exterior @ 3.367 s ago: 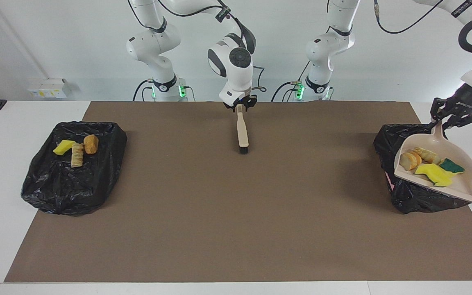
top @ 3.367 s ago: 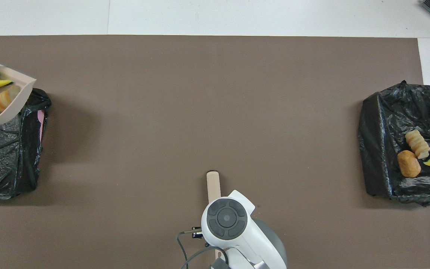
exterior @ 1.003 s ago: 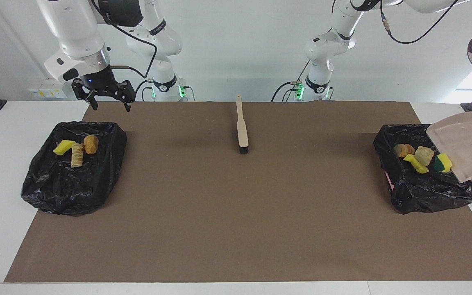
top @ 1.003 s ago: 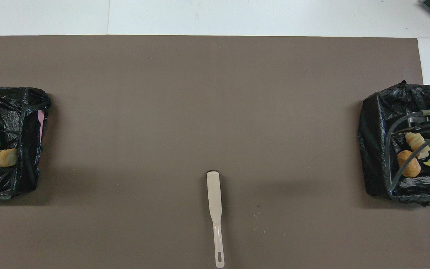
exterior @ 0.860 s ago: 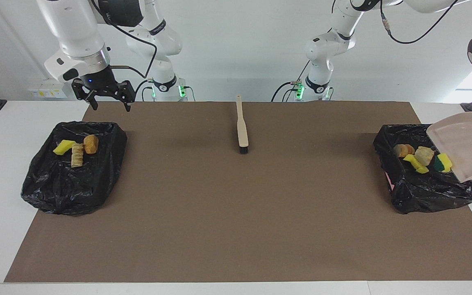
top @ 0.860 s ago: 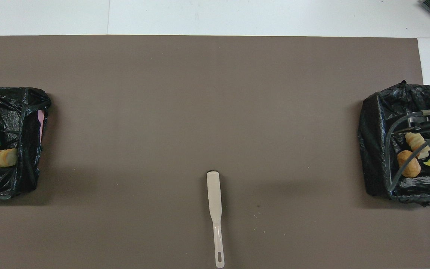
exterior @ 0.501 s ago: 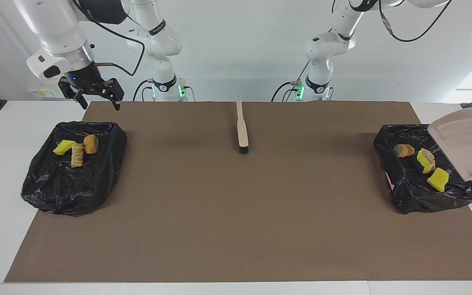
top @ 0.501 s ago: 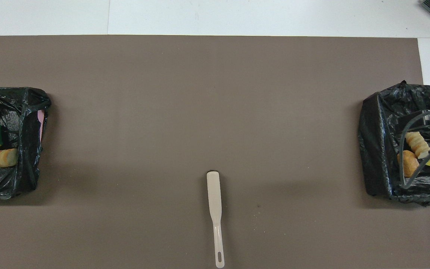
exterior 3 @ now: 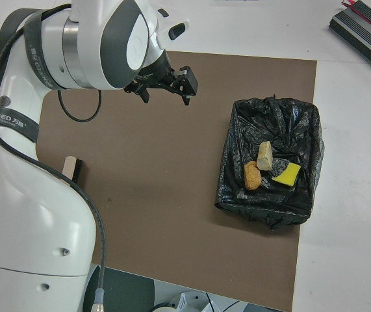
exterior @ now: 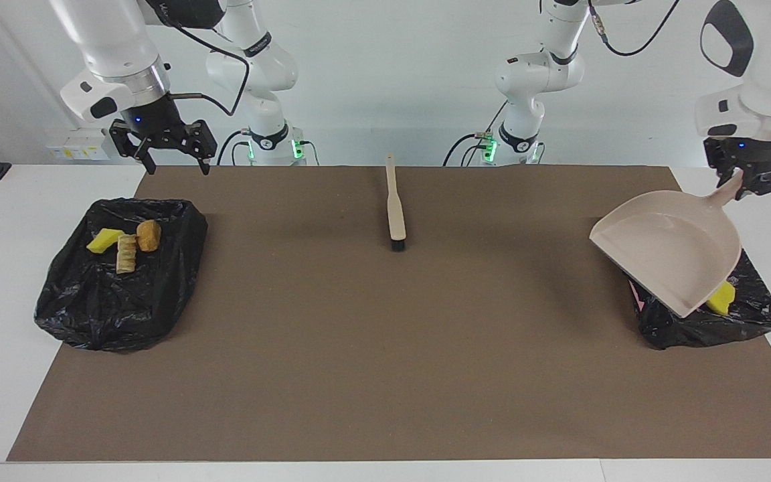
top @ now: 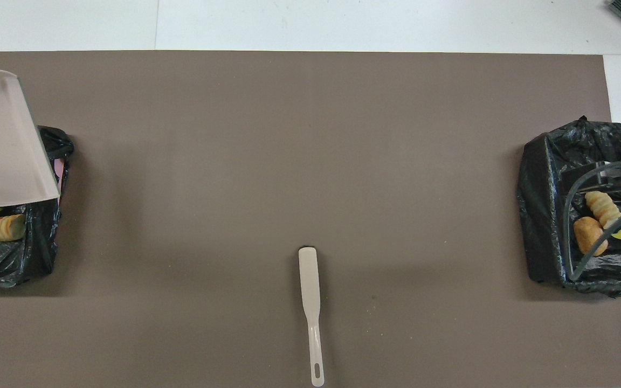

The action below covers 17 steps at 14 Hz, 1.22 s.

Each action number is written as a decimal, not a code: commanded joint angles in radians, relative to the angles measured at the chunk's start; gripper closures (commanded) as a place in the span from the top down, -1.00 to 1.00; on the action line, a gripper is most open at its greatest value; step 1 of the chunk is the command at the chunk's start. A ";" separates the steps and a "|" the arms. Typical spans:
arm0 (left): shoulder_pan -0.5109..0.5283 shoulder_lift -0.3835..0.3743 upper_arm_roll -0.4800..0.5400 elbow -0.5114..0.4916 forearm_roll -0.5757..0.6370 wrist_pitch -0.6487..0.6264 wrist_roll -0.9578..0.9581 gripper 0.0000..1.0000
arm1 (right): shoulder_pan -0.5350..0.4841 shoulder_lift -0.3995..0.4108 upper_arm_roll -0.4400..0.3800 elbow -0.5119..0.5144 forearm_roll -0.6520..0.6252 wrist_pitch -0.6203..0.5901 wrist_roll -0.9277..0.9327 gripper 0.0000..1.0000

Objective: Sweep and dump trash in bin
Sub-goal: 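Bring the empty dustpan back to the mat center with the left gripper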

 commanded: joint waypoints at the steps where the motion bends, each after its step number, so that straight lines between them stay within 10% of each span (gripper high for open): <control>1: -0.115 -0.040 0.015 -0.093 -0.089 0.003 -0.256 -1.00 | -0.007 -0.012 0.001 -0.010 0.018 0.005 -0.004 1.00; 9: -0.388 0.011 0.012 -0.199 -0.364 0.248 -0.994 -1.00 | -0.014 -0.014 -0.002 -0.010 0.018 0.008 -0.010 1.00; 17: -0.614 0.204 0.012 -0.209 -0.368 0.552 -1.432 -1.00 | 0.071 -0.016 -0.096 0.001 0.020 -0.004 -0.027 1.00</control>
